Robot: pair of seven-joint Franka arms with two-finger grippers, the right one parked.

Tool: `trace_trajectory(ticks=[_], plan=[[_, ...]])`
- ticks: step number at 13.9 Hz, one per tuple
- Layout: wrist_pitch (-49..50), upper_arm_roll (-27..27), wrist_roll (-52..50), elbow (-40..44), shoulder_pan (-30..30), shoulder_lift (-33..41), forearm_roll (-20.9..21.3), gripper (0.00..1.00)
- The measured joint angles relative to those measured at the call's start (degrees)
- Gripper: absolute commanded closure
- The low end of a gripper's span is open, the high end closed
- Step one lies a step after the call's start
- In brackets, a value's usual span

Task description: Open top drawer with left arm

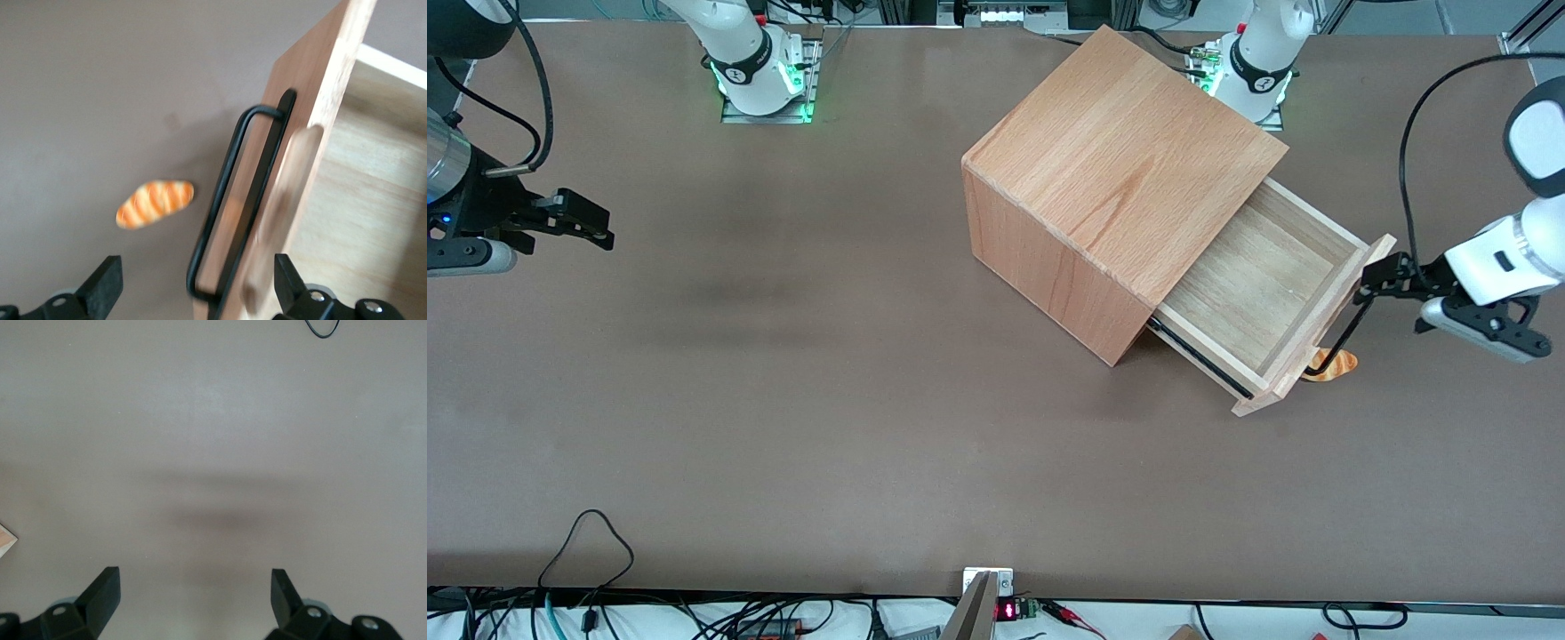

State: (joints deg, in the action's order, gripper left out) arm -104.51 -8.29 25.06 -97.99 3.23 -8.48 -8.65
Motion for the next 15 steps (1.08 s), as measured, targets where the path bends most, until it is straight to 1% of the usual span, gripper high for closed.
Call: trace_trajectory(ticks=[2,5,7,10,15], plan=[[6.4,0.0,-5.5,1.6,0.2,2.6,1.3,0.0],[14.5,0.2,-14.0,2.4,1.0,8.1,5.4,0.0],[18.9,0.4,-18.9,2.9,1.8,11.3,6.9,0.0],[20.1,0.6,-22.0,3.8,2.3,12.6,9.6,0.0],[19.6,0.6,-22.6,3.8,2.4,12.3,10.0,0.0]])
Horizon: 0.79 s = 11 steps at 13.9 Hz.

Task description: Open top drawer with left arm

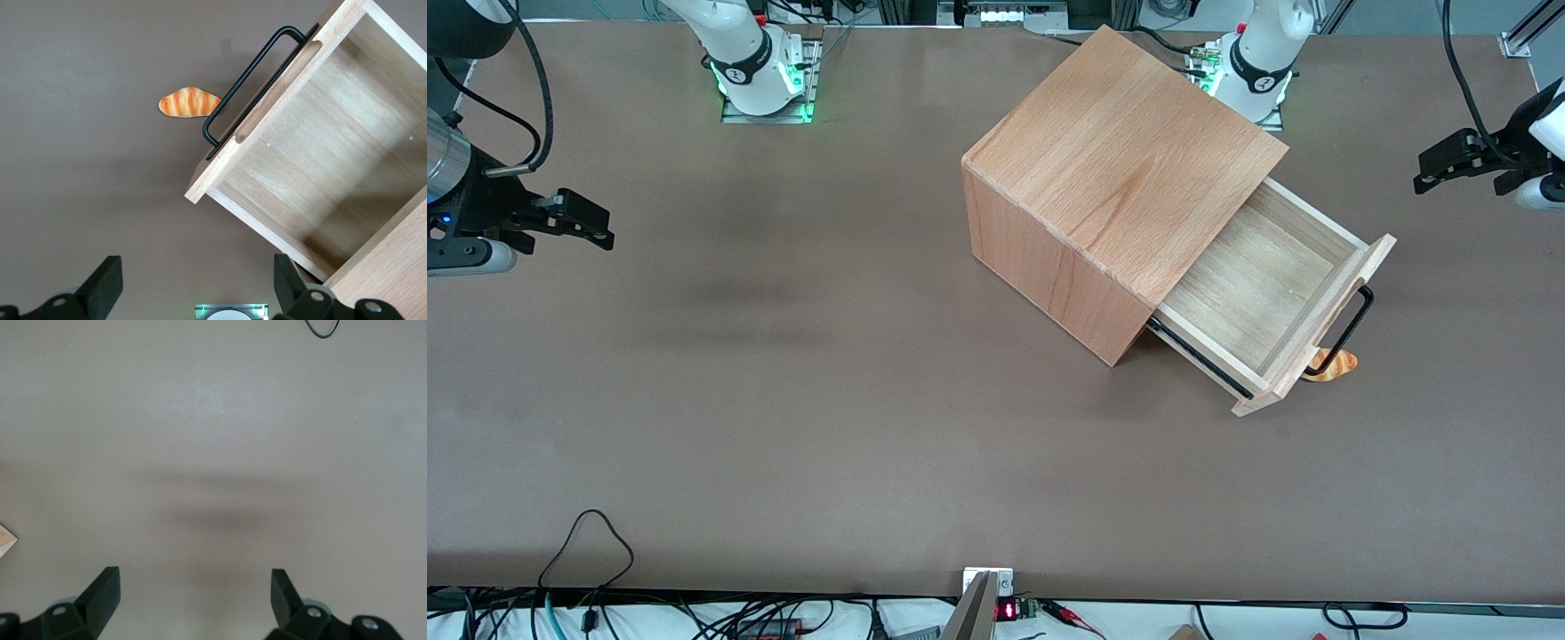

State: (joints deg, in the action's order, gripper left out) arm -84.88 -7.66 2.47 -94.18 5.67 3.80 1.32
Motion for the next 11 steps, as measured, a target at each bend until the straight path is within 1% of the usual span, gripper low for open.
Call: trace_trajectory(ticks=[11], plan=[[-1.2,0.0,0.0,0.0,0.0,-0.2,0.0,0.0]])
